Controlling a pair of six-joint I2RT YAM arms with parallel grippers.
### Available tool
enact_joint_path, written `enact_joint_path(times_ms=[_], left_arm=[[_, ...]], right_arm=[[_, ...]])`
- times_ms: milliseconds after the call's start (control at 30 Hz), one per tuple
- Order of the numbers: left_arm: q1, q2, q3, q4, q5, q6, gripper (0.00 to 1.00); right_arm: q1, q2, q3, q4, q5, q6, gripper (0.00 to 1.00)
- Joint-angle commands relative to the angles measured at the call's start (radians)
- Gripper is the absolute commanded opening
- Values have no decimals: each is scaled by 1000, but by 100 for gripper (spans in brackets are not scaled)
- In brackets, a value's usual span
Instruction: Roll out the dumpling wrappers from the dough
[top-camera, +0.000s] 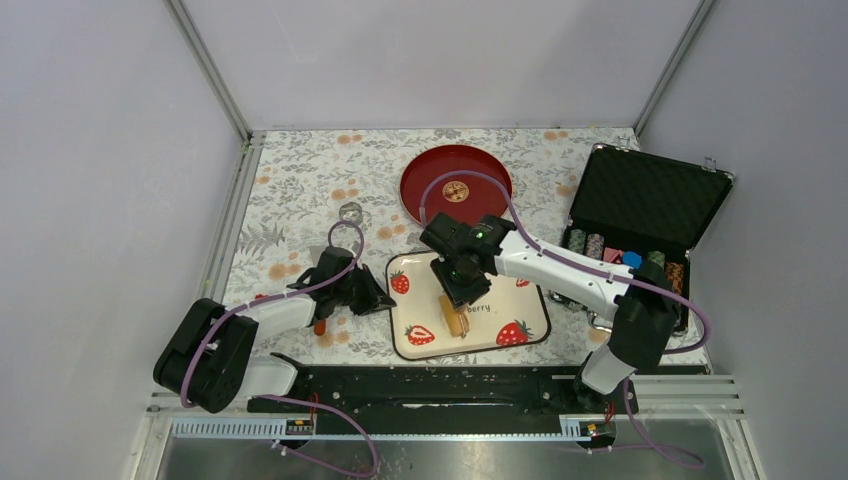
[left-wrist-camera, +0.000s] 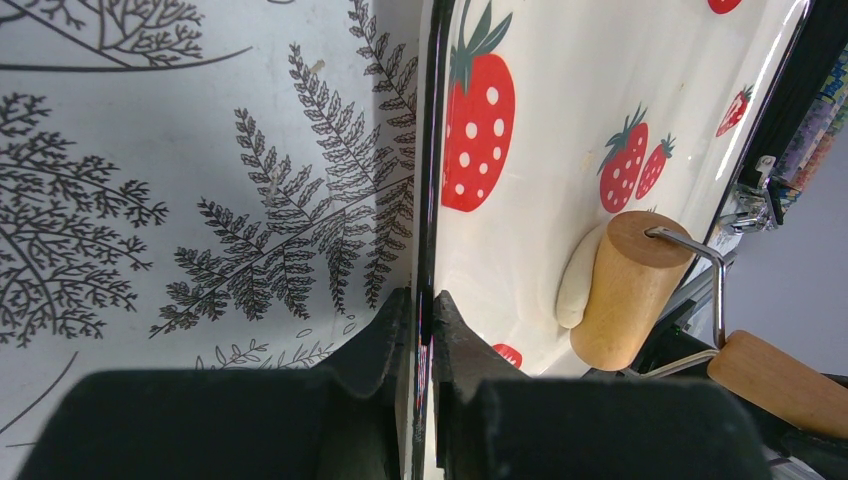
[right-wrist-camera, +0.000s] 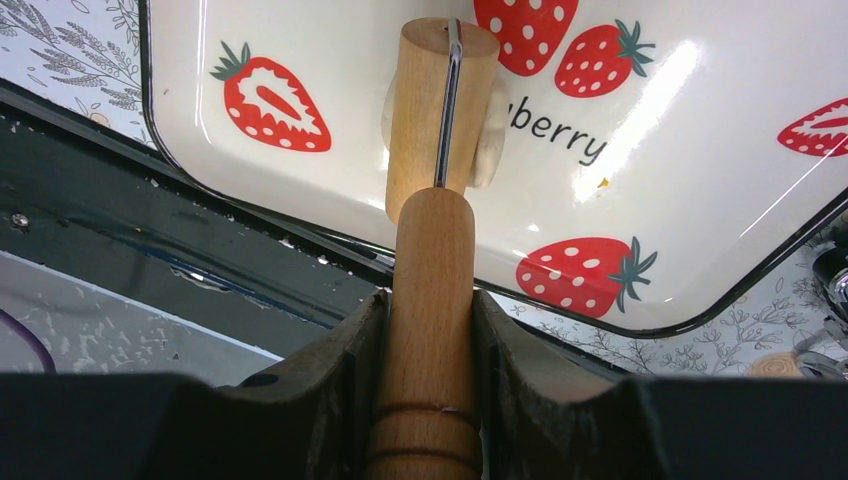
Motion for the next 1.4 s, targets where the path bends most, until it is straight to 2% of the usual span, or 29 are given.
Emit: enact_joint_path(times_ms=[0,800,1367], left_arm=[[5,0,-3,56,20,-16,0],[7,-3,-5,59,22,-17,0],[10,-5,-10,65,22,-18,0]], right_arm=[[41,274,-160,268,-288,69,0],[38,268,-154,264,-287,69,0],[-16,90,153,31,-197,1,0]])
